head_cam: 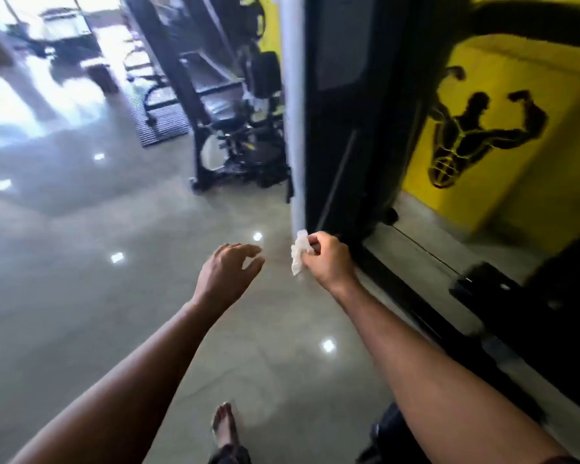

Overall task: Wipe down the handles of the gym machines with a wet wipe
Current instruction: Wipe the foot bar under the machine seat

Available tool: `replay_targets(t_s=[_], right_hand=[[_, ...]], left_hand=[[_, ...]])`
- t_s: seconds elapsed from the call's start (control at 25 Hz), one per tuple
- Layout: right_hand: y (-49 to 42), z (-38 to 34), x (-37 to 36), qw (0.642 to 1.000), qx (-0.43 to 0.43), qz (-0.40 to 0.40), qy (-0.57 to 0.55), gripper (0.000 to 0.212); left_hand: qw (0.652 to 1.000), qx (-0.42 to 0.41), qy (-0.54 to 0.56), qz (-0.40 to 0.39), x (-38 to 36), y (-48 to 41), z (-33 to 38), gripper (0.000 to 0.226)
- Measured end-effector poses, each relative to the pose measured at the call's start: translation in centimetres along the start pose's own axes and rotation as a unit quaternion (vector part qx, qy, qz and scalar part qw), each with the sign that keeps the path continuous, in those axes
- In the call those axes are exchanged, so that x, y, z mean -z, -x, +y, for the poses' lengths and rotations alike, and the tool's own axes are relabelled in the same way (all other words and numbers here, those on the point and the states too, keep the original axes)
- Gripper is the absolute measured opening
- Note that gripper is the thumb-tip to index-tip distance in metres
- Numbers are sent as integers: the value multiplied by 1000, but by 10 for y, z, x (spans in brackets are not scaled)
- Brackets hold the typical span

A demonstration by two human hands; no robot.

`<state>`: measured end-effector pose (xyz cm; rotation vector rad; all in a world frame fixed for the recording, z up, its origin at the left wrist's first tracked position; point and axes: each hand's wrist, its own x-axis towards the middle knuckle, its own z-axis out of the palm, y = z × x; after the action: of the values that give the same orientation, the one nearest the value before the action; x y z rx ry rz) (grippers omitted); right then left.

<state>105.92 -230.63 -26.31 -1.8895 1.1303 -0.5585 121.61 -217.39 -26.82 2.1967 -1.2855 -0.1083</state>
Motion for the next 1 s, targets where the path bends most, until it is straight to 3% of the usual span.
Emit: replay_targets(t_s=[0.12, 0.24, 0.44, 1.0], right_hand=[[-29, -56, -84, 998, 40, -57, -7, 30], [-67, -132, -164, 993, 80, -82, -20, 20], [-129, -231, -252, 986, 44, -113, -117, 16], [-504, -259, -409, 993, 34, -78, -78, 18]], left_hand=[[998, 48, -27, 32, 57, -14, -77, 23], [994, 78, -38, 72, 123, -45, -159, 22], [990, 100, -61, 84, 197, -114, -267, 21], [991, 99, -27, 87, 148, -467, -426, 29]])
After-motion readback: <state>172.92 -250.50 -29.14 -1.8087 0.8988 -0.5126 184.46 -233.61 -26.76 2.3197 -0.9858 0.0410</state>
